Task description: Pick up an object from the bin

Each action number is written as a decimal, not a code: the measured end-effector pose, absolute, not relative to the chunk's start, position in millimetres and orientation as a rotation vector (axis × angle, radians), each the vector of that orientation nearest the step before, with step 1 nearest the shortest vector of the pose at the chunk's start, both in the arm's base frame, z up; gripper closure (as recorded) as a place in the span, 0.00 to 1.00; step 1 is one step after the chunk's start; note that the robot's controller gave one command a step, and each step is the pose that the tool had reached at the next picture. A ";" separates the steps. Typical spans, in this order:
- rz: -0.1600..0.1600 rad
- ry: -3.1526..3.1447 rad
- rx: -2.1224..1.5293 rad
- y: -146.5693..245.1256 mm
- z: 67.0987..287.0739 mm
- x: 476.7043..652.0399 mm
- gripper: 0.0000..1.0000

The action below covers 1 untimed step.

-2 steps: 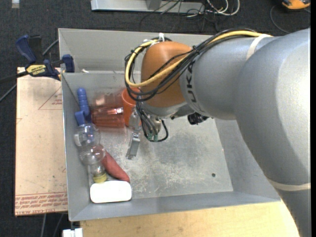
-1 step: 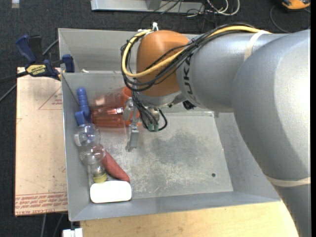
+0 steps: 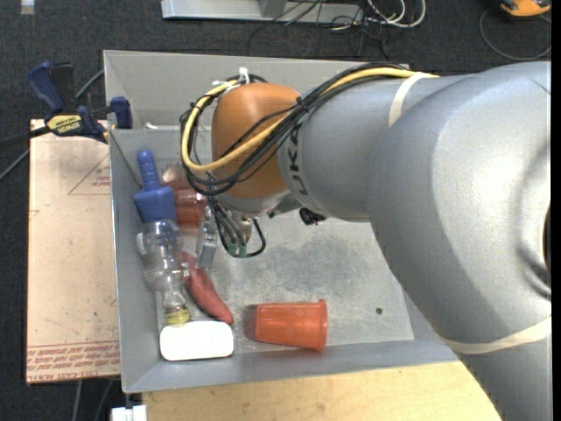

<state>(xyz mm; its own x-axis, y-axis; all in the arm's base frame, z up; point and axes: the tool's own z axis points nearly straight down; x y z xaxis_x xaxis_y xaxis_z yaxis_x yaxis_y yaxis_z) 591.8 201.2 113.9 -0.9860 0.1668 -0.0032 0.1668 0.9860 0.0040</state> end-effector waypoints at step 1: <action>0.005 3.130 0.262 201.3 113.6 591.1 0.00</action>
Offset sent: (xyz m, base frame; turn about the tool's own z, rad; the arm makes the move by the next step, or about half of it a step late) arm 0.0000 0.0000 0.0000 0.0000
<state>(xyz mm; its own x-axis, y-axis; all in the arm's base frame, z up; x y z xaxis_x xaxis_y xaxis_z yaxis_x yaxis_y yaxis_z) 591.1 201.3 113.6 -0.9860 0.1665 -0.0001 0.1665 0.9860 0.0030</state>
